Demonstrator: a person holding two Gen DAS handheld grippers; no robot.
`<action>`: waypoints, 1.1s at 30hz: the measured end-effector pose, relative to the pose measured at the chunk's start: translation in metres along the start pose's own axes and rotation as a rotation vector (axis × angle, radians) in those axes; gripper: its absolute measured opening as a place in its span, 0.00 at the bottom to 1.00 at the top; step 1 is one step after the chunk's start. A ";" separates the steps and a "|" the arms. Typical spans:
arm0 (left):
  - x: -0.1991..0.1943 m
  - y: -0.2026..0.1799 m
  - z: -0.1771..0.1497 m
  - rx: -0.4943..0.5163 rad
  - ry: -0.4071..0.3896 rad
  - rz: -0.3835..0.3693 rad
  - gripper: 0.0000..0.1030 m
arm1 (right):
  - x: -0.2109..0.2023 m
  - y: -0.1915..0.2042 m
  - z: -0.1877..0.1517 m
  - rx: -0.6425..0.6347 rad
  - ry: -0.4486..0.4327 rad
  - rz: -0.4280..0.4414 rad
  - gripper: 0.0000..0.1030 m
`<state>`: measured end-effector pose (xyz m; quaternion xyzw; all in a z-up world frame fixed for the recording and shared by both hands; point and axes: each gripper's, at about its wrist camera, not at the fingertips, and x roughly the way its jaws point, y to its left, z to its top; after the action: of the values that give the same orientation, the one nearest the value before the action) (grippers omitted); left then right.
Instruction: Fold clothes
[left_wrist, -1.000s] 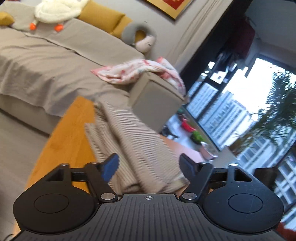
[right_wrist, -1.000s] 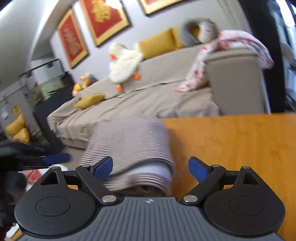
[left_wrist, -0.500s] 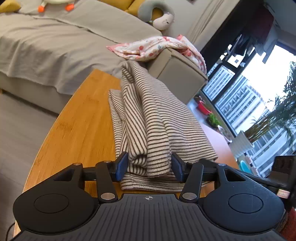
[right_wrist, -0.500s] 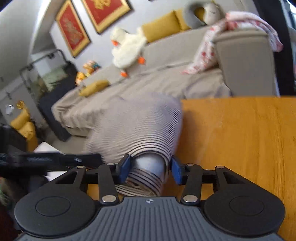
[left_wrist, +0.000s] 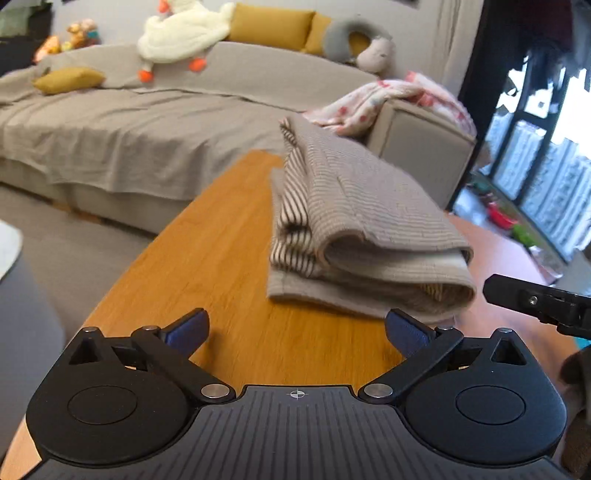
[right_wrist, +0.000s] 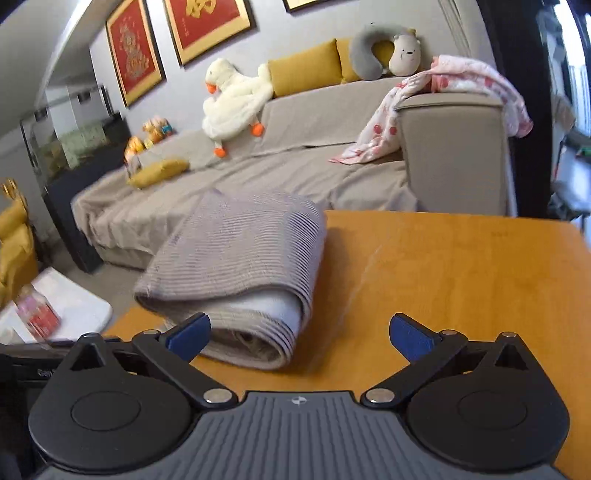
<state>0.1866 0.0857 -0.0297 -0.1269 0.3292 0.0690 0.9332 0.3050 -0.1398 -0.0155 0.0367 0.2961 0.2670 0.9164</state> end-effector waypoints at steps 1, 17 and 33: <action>-0.001 -0.005 -0.002 0.009 0.024 0.012 1.00 | -0.003 0.000 -0.002 -0.012 0.015 -0.016 1.00; 0.009 -0.044 -0.021 0.066 -0.023 0.234 1.00 | 0.010 -0.020 -0.033 -0.145 0.118 -0.173 1.00; 0.012 -0.044 -0.020 0.057 -0.023 0.247 1.00 | 0.006 -0.019 -0.031 -0.130 0.115 -0.192 1.00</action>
<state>0.1929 0.0380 -0.0437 -0.0582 0.3336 0.1756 0.9244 0.3003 -0.1561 -0.0486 -0.0665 0.3325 0.1983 0.9196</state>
